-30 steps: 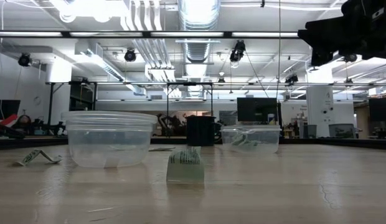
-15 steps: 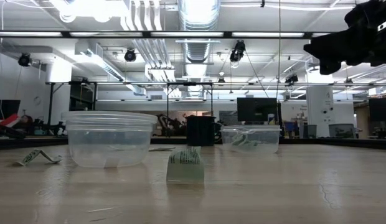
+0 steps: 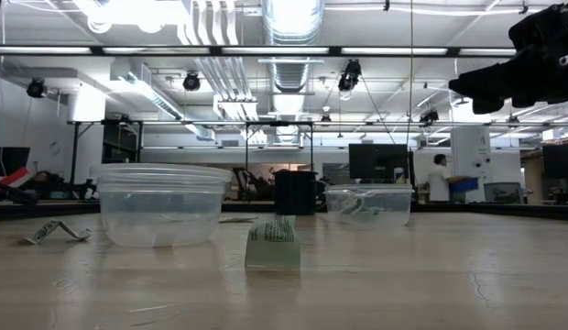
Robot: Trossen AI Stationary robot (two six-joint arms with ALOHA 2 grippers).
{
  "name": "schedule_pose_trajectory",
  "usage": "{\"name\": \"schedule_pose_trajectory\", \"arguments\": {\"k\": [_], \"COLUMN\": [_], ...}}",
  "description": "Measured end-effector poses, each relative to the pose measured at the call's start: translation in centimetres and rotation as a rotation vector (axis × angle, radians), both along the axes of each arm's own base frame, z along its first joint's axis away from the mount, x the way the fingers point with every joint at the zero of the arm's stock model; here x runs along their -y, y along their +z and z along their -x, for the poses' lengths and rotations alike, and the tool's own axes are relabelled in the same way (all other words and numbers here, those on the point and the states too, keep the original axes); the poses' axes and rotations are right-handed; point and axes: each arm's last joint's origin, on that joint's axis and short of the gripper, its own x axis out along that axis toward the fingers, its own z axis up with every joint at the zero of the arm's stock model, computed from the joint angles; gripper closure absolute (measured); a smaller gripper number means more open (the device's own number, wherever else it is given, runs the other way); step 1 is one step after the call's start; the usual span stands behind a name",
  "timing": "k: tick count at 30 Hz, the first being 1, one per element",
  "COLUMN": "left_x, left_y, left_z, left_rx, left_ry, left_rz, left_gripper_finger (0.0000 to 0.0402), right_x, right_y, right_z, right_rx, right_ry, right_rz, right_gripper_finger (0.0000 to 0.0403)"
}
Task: Pick and place items into bin
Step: Put the white stevia packet into the left transparent bin
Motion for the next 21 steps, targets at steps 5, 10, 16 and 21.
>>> {"name": "schedule_pose_trajectory", "arguments": {"k": [5,10,16,21], "left_x": [0.8,1.3,1.6,1.7], "left_y": [-0.8,-1.4,-2.4,-2.7], "left_z": [-1.5,-2.7,-3.2,-3.0], "left_rx": [-0.101,-0.139,-0.18,-0.229], "left_ry": [0.028,0.05,0.048,0.054], "left_rz": [-0.07,-0.103,-0.125,-0.095], "left_gripper_finger": [0.0402,0.0402,0.0402,0.0402], "right_x": [0.0,0.0,0.0,0.0], "right_y": [-0.1,-0.1,-0.1,-0.1], "right_z": [0.0,0.0,0.0,0.0], "right_rx": [-0.009,-0.005,-0.004,-0.004], "right_ry": [-0.016,-0.016,-0.016,-0.016], "right_rz": [0.013,-0.066,-0.089,-0.093], "right_gripper_finger": [0.0287,0.0293,0.0298,0.0299]}}
